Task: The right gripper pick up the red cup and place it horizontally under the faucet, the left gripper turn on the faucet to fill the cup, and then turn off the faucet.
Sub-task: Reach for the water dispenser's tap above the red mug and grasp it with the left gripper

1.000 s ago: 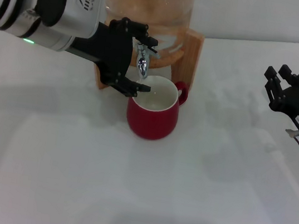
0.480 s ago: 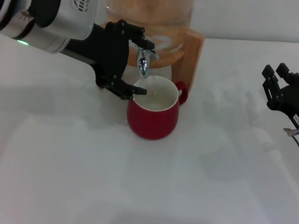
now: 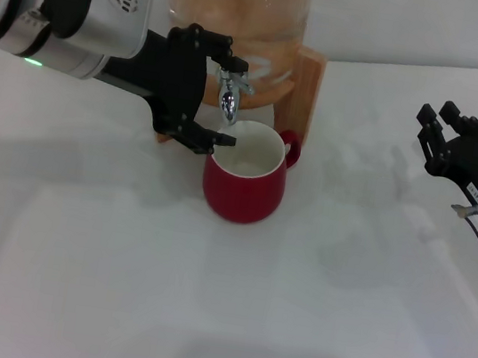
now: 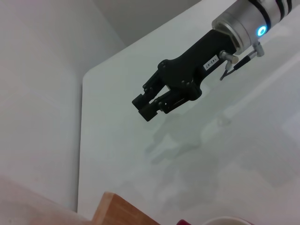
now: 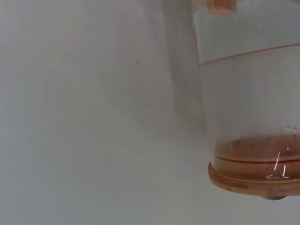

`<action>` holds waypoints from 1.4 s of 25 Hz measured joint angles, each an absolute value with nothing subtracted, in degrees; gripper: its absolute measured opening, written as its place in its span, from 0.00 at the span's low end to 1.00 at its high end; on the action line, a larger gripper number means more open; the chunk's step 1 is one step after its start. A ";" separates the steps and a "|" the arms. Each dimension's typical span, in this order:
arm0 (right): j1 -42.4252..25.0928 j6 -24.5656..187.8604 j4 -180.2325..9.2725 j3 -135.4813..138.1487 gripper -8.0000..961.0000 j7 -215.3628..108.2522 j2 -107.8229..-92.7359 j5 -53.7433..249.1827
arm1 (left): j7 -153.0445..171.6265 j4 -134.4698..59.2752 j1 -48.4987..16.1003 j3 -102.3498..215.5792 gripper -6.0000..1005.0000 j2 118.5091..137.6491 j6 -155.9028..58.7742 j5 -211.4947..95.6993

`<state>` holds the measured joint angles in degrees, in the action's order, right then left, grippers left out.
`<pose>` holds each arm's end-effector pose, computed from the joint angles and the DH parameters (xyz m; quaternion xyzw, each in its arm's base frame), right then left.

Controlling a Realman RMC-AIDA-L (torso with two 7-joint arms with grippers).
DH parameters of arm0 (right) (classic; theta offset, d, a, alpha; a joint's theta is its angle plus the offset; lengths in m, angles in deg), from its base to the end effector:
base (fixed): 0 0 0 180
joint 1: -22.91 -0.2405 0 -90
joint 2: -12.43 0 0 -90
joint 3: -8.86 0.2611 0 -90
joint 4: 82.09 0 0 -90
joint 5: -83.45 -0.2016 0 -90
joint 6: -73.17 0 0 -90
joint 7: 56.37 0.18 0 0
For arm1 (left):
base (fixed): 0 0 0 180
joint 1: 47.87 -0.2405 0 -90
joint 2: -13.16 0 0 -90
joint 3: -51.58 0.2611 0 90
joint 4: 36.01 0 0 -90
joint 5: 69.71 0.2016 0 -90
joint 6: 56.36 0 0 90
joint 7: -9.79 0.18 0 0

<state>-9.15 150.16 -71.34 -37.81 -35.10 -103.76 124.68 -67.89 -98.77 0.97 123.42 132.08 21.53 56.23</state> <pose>0.3137 0.3625 -0.0140 -0.7148 0.2626 0.3559 0.5418 -0.0879 0.4070 -0.0565 -0.9613 0.2490 0.0151 0.1166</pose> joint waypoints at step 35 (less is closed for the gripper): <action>-9.51 151.84 -70.39 -37.80 0.31 -34.57 -103.76 125.98 | -67.98 -100.86 -4.92 125.57 0.87 132.52 22.58 50.40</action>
